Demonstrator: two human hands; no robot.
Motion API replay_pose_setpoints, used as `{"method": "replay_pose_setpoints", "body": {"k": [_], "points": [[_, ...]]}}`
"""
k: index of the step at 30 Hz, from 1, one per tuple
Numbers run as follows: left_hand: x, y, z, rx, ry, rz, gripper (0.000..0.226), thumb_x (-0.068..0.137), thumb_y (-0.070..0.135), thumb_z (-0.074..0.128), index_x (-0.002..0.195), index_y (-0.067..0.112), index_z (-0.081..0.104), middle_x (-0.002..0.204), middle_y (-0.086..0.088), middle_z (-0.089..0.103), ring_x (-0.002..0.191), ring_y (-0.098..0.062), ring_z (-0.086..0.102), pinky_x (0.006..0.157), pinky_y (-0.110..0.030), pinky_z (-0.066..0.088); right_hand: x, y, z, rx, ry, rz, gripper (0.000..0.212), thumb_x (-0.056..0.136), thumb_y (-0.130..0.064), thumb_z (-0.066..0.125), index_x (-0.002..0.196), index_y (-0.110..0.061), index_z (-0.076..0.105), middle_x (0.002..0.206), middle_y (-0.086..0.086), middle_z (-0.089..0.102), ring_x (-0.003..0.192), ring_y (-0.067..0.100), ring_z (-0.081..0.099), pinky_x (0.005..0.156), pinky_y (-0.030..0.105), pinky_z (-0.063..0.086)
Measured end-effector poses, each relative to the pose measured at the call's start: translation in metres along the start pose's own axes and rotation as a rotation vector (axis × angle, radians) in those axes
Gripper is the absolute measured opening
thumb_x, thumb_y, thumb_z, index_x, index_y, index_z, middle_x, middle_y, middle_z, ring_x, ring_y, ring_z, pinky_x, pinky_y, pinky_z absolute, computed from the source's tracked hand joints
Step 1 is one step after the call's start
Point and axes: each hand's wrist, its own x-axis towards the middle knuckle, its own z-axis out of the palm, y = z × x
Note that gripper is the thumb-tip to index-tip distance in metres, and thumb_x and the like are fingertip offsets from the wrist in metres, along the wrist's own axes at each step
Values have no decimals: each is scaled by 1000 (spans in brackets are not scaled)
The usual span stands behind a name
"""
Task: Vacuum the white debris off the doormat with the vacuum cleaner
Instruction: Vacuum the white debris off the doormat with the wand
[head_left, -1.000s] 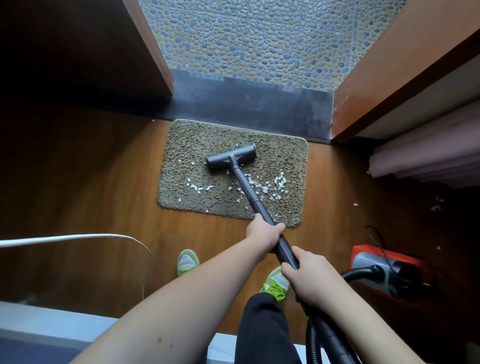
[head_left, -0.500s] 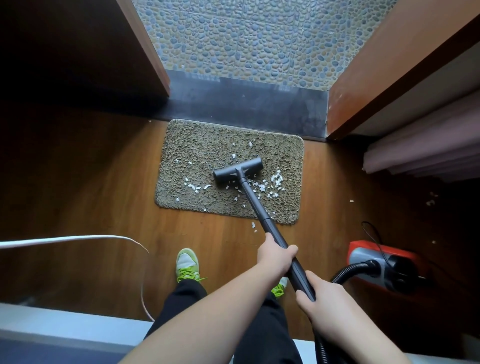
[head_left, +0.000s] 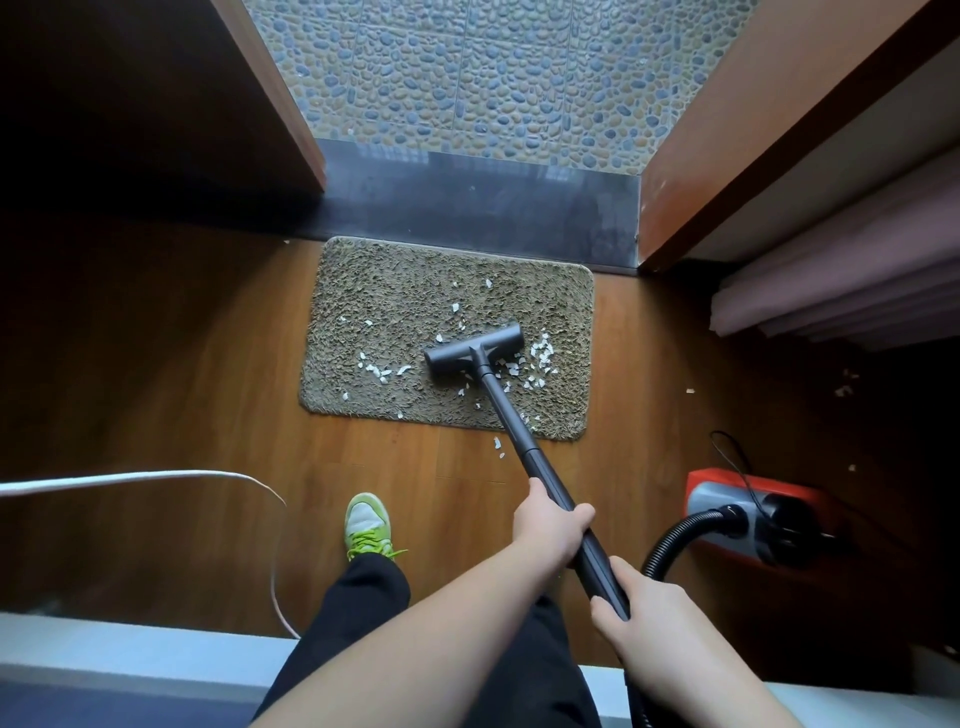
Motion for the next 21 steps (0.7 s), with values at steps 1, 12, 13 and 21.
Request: {"method": "replay_pose_setpoints", "body": {"k": [1,12,13,21], "points": [[-1,-1,1,3,-5,3,77,92,32,56,156,17,17,134,-5,53,97,-20,55,74,-24,47,-1,2,1,12,3,3,18,97,-38,45,111,-29,50,79,-7,59,72,9,58,65,22,45],[-12,-4,21,39,-30,-18,82,94,34,55,158,21,7,146,-4,45,97,-17,53,82,-27,54,-8,19,10,58,50,103,57,99,-43,42,152,-28,28,127,-1,60,103,10,61,89,19,48],[-13,-4,22,41,-36,-21,81,94,34,55,158,21,7,147,-4,44,102,-18,55,78,-25,52,-9,21,11,65,49,109,58,99,-43,42,153,-28,26,131,-1,59,107,10,61,92,20,48],[-18,-4,35,81,-41,-26,80,95,34,55,158,20,7,148,-5,43,115,-22,58,73,-25,51,-9,39,16,97,34,116,51,99,-42,42,148,-29,35,120,-2,61,91,12,55,69,15,43]]}}
